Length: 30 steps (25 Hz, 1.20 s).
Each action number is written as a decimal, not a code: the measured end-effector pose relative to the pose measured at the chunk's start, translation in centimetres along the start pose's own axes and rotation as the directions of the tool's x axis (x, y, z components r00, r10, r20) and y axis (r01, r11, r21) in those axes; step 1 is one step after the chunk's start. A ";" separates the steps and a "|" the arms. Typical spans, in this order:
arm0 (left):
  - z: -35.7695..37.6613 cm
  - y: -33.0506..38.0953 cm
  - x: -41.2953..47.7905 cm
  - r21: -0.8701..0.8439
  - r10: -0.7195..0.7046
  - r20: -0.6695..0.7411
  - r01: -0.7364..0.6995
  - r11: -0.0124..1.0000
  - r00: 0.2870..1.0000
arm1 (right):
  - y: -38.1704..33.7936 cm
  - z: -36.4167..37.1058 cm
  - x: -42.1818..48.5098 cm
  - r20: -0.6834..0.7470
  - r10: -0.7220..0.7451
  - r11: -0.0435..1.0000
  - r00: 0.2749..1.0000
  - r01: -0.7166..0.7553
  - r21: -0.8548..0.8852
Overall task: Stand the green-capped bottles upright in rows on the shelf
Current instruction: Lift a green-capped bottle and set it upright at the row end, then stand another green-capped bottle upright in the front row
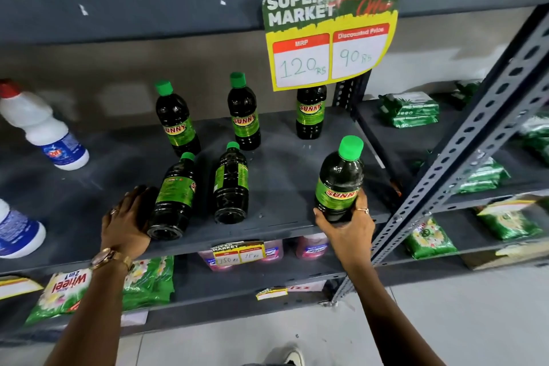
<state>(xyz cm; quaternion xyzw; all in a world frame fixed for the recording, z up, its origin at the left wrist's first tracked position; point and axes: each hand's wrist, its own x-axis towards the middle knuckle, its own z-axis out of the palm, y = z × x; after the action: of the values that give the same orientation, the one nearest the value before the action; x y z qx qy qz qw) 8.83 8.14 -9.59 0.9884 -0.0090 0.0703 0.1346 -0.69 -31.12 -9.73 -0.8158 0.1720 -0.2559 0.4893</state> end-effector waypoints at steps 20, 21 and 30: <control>-1.1 -1.6 1.4 -0.002 0.027 0.044 -0.027 1.000 0.999 | -14.0 13.3 2.4 0.523 0.494 0.839 0.695 -0.221 -0.498; -1.0 -1.8 1.5 -0.003 0.029 0.042 -0.029 1.000 0.999 | -13.8 13.7 2.5 0.528 0.480 0.859 0.700 -0.255 -0.444; -0.6 -2.1 1.7 -0.041 0.021 0.018 -0.020 0.999 1.000 | -10.5 14.1 -0.6 0.081 0.077 0.984 0.994 -0.089 0.156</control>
<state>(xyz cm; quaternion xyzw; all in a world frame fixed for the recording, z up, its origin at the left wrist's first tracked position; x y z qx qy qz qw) 10.51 10.35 -9.36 0.9859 -0.0219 0.0622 0.1541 7.40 -15.94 -6.13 -0.7753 0.1662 -0.2175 0.5692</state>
